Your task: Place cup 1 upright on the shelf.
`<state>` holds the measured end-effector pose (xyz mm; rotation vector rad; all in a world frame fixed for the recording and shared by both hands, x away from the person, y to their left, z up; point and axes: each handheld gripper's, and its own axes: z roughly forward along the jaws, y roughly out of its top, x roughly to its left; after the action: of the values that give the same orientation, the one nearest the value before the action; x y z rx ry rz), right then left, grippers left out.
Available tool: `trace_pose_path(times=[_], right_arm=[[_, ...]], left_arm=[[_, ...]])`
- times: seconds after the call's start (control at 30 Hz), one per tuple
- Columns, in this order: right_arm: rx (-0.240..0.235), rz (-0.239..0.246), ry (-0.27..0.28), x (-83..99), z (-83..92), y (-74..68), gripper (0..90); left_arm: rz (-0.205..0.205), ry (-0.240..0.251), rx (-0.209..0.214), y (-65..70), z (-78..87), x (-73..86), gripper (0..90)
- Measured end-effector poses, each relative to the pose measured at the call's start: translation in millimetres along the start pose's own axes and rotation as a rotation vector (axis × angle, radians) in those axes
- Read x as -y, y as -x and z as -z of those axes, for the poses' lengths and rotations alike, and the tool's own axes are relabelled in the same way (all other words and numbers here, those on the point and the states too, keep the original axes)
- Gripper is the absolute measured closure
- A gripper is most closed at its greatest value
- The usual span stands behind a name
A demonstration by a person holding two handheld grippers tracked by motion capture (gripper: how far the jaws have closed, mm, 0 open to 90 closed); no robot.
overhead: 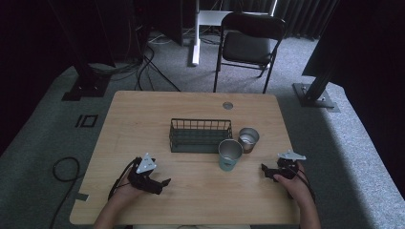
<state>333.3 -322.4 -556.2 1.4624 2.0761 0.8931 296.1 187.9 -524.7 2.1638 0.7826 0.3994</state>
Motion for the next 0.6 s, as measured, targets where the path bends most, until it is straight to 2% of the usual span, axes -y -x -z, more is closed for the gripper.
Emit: trace_pose_path(times=[0.33, 0.6], right_arm=[[0.000, 0.000, 0.000, 0.0, 0.0, 0.0, 10.8], [0.000, 0.000, 0.000, 0.0, 0.0, 0.0, 10.9]], left_arm=[[-0.035, 0.013, 0.033, 8.6, -11.8, -16.5, 0.8], [-0.047, 0.026, 0.067, 12.9, -20.2, -26.3, 0.8]])
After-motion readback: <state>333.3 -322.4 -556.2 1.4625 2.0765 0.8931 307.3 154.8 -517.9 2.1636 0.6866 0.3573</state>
